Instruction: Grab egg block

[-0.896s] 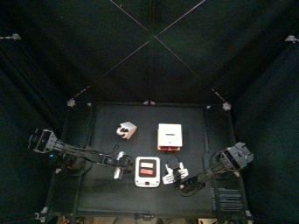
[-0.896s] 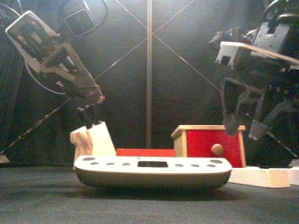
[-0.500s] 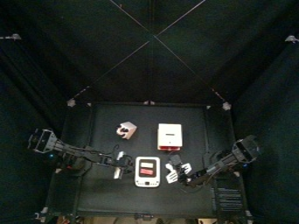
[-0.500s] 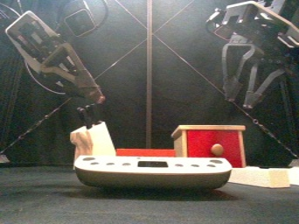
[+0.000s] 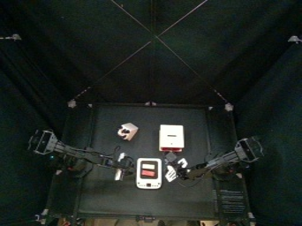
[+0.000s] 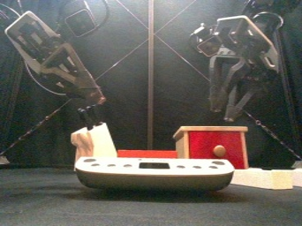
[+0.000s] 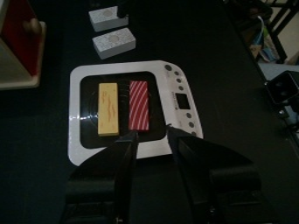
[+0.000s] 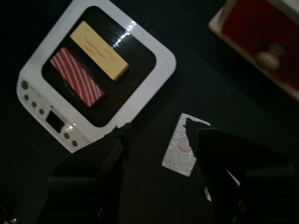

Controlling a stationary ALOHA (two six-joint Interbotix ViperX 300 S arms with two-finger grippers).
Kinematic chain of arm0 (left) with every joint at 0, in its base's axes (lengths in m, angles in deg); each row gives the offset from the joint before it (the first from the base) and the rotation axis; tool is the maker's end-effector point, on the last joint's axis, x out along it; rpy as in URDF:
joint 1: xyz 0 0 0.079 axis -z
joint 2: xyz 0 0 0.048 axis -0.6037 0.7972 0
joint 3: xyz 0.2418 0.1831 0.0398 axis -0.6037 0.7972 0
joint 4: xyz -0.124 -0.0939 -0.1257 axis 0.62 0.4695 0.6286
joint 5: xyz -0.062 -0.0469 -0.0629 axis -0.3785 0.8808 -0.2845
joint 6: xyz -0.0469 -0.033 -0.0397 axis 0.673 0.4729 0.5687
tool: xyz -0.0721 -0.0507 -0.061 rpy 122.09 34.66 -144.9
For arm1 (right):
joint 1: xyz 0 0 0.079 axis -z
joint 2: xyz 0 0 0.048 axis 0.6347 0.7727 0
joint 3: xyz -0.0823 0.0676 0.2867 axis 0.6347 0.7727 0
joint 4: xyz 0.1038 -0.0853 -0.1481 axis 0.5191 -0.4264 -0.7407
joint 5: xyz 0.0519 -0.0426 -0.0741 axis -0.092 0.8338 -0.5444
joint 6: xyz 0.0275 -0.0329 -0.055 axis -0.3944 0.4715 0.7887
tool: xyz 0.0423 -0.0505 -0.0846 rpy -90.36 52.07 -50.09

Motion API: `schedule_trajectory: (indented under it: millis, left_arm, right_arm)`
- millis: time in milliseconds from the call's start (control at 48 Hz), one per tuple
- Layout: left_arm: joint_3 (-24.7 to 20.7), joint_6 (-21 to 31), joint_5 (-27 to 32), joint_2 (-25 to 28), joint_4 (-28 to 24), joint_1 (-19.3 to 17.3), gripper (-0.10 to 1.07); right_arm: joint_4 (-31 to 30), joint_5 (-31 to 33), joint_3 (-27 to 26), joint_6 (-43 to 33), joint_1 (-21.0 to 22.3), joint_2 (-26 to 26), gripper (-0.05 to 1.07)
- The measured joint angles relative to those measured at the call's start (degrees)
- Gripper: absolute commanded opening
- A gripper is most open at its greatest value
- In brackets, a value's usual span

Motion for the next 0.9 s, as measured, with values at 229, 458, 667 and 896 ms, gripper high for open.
schedule_trajectory:
  millis: [229,458,667,896]
  left_arm:
    - [1.7,0.1,0.1,-2.7,0.0,0.0,0.74]
    - [3.4,0.1,-0.8,-5.0,0.0,0.2,0.74]
    - [4.8,0.1,-2.6,-6.3,0.0,0.3,0.74]
    - [5.4,0.1,-3.2,-7.8,0.0,0.9,0.74]
  right_arm:
    - [-2.7,-2.2,0.0,5.9,0.0,0.1,0.85]
    - [-12.6,-3.7,0.0,6.5,0.0,2.9,0.85]
    - [-22.1,-5.4,-3.0,6.5,0.2,7.4,0.85]
    - [-23.6,-6.0,-6.2,6.6,0.3,11.8,0.85]
